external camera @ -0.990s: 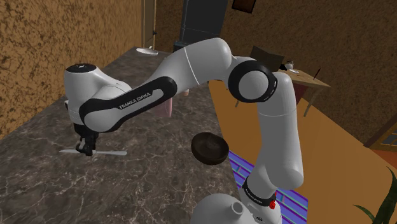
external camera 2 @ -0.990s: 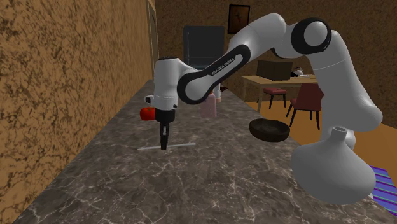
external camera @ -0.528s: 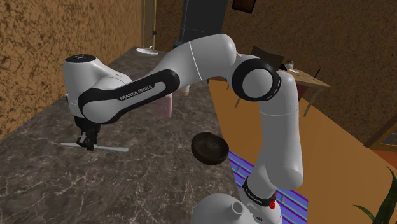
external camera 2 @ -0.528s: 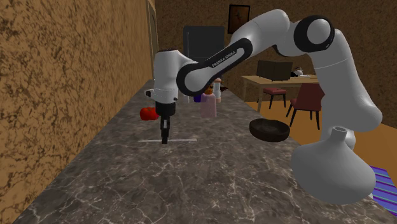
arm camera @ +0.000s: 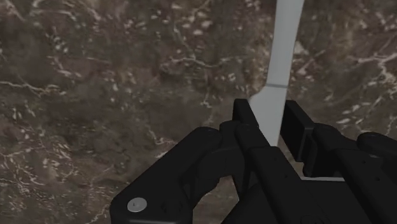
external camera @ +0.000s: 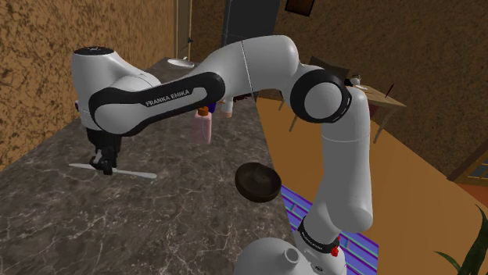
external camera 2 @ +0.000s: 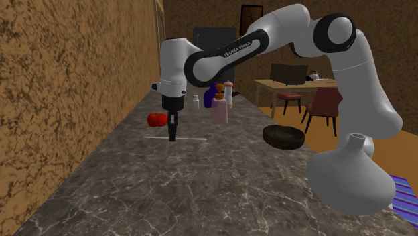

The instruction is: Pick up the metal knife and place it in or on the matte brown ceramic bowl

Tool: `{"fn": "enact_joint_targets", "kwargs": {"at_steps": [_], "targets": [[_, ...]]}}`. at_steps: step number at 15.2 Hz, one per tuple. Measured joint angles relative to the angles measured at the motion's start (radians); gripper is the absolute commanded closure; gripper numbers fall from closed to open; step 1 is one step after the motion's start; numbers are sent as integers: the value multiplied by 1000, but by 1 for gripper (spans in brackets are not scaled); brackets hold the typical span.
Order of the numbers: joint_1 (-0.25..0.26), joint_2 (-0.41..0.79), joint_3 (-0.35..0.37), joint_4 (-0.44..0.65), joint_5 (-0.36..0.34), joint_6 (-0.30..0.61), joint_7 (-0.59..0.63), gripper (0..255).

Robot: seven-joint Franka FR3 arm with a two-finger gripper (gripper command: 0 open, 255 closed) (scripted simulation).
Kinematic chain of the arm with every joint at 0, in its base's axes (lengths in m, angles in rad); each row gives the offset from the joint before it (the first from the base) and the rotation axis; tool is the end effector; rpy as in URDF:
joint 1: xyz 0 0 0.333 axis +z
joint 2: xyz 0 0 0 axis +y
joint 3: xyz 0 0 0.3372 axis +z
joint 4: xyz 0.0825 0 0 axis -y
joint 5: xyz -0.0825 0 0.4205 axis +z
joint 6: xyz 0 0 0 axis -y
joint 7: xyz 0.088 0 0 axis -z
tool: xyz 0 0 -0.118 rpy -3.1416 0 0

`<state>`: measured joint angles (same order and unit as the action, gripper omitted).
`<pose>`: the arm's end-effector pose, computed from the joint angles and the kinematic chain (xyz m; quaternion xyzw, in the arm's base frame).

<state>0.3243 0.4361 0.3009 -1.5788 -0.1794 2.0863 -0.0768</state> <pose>0.6120 0.3945 0.3978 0.9292 0.3663 0.0495 0.0046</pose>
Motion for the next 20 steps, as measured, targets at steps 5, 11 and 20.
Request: {"fn": "enact_joint_targets", "kwargs": {"at_steps": [5,11,20], "targets": [[-1,-16,4,42,8,-57,-8,255],[-18,-88,10,-5,30,-79,-23,255],[-107,-453,-2,-469,157,42,-147,255]]}}
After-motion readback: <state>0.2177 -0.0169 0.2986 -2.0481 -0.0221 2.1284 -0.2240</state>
